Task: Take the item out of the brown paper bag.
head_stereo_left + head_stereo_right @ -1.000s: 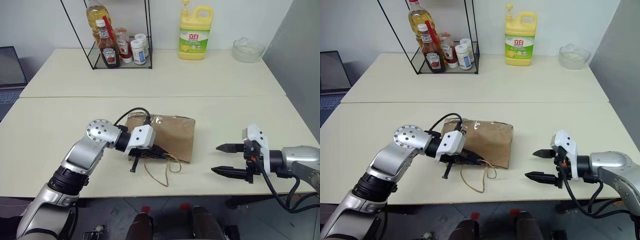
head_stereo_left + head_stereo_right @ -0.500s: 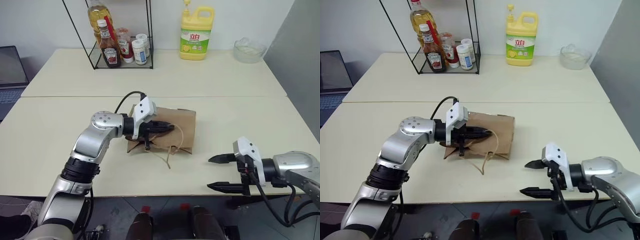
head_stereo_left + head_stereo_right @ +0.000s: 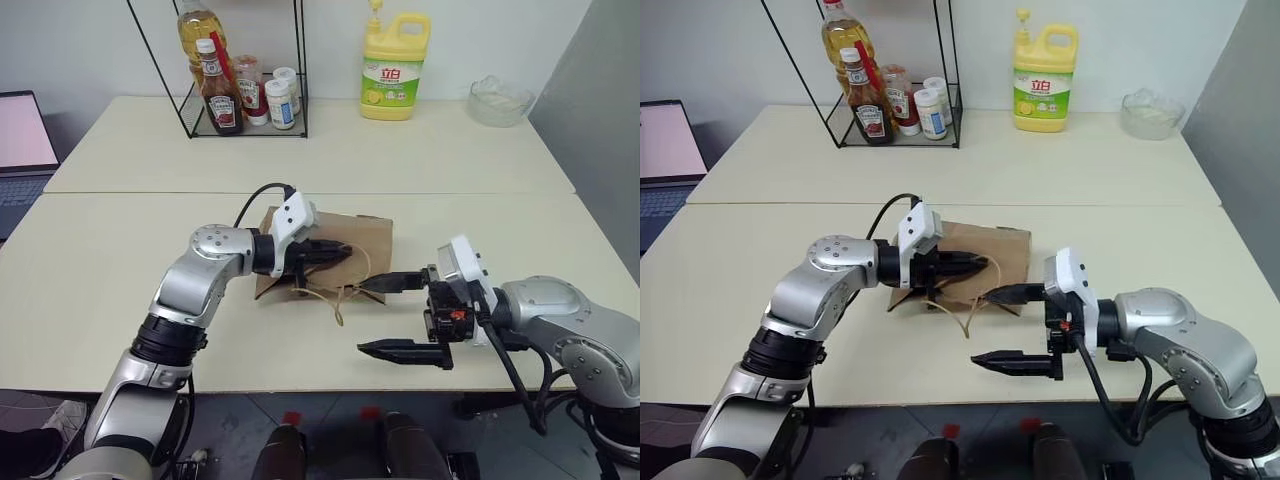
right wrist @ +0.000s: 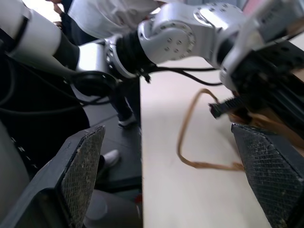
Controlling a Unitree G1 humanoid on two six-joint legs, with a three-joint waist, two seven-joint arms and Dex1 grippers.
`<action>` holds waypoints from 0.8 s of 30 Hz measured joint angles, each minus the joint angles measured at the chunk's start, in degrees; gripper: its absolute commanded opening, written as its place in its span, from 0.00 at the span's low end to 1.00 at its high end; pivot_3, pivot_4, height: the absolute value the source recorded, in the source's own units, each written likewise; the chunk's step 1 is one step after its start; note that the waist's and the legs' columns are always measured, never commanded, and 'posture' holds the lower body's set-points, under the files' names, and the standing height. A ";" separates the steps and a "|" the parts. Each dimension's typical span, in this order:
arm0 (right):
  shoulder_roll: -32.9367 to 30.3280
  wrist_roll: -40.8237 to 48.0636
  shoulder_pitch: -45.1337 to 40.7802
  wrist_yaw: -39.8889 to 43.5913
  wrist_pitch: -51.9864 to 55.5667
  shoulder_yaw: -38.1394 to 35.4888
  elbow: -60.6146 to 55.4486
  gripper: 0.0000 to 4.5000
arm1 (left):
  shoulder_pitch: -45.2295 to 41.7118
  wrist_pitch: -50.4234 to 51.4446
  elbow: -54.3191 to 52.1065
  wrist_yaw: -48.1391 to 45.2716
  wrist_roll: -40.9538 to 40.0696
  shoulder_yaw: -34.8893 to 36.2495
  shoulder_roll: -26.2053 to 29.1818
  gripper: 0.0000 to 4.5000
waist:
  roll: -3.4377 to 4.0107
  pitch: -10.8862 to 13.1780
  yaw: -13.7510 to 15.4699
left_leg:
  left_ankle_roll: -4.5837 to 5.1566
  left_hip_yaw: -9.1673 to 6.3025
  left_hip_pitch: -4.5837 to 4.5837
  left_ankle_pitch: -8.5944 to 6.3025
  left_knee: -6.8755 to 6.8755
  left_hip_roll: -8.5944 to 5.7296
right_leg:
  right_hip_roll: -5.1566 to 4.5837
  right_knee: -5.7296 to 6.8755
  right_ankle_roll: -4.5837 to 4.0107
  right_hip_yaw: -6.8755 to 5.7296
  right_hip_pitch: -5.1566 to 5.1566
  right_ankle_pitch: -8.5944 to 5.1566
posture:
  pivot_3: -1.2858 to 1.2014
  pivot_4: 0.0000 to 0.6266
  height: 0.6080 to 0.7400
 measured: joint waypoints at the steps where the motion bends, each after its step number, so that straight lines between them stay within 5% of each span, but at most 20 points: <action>1: 0.79 0.61 -0.65 -0.44 0.50 0.66 -0.03 1.00 | 0.00 0.02 0.01 0.00 0.07 -0.02 0.00 0.01 | 0.00 0.00 -0.01 | 0.00 0.00 0.00 0.00 0.00 0.00 | 0.00 0.00 0.00 0.00 0.00 0.00 | 0.52 0.24 1.00; 19: 6.68 -12.97 -4.12 -0.53 -5.07 11.78 9.95 1.00 | -0.12 0.38 -0.25 -0.02 0.42 -0.04 -0.16 0.01 | 0.00 0.00 -0.23 | -0.03 -0.02 0.00 0.01 0.00 -0.01 | 0.00 0.01 0.00 -0.01 -0.02 0.00 | 0.52 0.24 1.00; 24: 8.86 -17.33 -4.81 -0.42 -7.71 14.49 12.75 0.63 | -1.56 0.50 0.75 0.23 0.42 0.01 -0.30 0.00 | 0.00 -0.01 -0.26 | -0.03 -0.02 0.00 0.02 0.01 -0.01 | 0.00 0.01 0.00 -0.01 -0.02 0.00 | 0.52 0.24 1.00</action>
